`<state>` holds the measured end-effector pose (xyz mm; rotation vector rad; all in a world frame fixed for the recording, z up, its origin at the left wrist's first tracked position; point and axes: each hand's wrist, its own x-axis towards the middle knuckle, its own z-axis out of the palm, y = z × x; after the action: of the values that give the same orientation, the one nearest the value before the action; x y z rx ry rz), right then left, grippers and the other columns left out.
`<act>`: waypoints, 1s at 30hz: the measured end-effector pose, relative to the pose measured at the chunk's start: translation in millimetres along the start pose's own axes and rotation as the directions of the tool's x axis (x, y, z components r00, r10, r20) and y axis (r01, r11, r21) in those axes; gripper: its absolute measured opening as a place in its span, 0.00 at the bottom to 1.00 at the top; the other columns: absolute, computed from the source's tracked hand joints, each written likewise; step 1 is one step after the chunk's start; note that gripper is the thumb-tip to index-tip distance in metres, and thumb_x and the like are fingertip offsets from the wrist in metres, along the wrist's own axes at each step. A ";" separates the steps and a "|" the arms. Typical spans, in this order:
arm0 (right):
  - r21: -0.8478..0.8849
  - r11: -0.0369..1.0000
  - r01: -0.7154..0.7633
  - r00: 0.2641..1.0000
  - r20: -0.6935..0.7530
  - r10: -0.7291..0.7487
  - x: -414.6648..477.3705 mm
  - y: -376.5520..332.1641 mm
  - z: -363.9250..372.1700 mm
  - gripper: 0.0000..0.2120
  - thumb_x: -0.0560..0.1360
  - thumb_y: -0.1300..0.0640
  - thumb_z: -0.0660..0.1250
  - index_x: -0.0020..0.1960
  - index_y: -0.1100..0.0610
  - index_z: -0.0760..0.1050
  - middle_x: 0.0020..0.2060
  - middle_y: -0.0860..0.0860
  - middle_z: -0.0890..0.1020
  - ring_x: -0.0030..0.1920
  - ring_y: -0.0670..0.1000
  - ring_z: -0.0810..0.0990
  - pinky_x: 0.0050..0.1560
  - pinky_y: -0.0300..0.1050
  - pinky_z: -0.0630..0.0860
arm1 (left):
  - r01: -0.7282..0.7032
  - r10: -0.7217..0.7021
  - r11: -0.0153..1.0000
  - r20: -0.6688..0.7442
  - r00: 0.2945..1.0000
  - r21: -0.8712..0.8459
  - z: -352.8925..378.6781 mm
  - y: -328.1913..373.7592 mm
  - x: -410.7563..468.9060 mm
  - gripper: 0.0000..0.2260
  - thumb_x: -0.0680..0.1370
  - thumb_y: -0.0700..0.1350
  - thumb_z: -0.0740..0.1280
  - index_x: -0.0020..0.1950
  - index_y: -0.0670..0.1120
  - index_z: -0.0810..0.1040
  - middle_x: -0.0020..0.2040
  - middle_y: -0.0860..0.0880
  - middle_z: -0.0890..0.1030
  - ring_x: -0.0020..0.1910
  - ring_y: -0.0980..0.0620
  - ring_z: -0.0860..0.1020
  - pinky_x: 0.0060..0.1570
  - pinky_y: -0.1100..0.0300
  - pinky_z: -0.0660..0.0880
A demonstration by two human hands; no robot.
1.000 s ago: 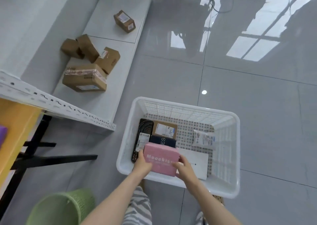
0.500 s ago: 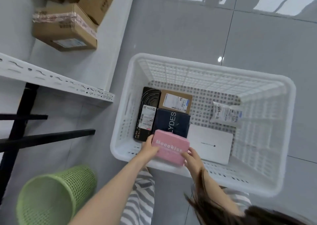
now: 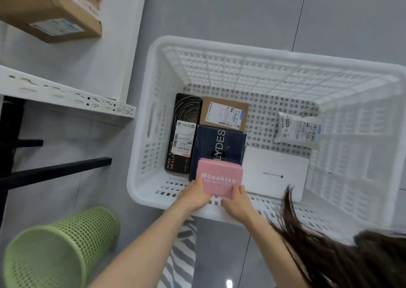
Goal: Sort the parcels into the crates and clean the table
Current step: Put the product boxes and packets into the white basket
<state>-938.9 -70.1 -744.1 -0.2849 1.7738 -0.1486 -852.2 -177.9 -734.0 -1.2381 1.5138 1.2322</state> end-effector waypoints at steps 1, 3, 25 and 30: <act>-0.030 1.000 0.001 1.000 0.012 -0.001 -2.8 -0.6 -1.8 0.30 0.75 0.56 0.61 0.73 0.58 0.55 0.64 0.55 0.65 0.65 0.56 0.67 0.67 0.51 0.66 | -0.007 0.007 1.000 0.009 1.000 0.017 -0.8 0.8 -1.5 0.17 0.74 0.50 0.57 0.62 0.53 0.66 0.57 0.48 0.76 0.59 0.46 0.74 0.60 0.44 0.71; -0.022 1.000 0.001 1.000 -0.002 -0.001 -9.2 -0.9 -3.3 0.29 0.74 0.56 0.62 0.73 0.57 0.57 0.63 0.54 0.66 0.64 0.56 0.68 0.66 0.51 0.66 | -0.021 0.020 0.998 0.035 0.999 0.053 -2.6 3.7 -8.8 0.22 0.76 0.49 0.56 0.70 0.53 0.63 0.66 0.44 0.70 0.68 0.43 0.67 0.66 0.43 0.65; -0.098 0.899 0.427 0.850 -0.296 -0.436 -251.9 -86.6 -173.2 0.26 0.80 0.60 0.57 0.76 0.57 0.55 0.72 0.56 0.66 0.45 0.48 0.77 0.52 0.47 0.75 | -0.320 0.269 0.947 -0.550 0.790 0.003 -87.5 61.8 -278.0 0.28 0.80 0.42 0.57 0.78 0.49 0.49 0.78 0.51 0.51 0.76 0.49 0.55 0.74 0.51 0.54; -0.289 0.743 0.604 0.710 -0.228 -0.666 -378.1 -121.6 -193.5 0.25 0.79 0.62 0.56 0.76 0.58 0.57 0.70 0.55 0.69 0.62 0.58 0.75 0.52 0.42 0.70 | -0.262 0.190 0.964 -0.824 0.535 0.052 -71.9 75.1 -401.2 0.29 0.82 0.47 0.55 0.78 0.45 0.44 0.78 0.49 0.45 0.77 0.50 0.45 0.74 0.51 0.46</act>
<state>-1038.5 -94.8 -314.4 -1.0819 1.9435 -0.5495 -848.3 -167.3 -319.7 -1.8751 2.3873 0.8657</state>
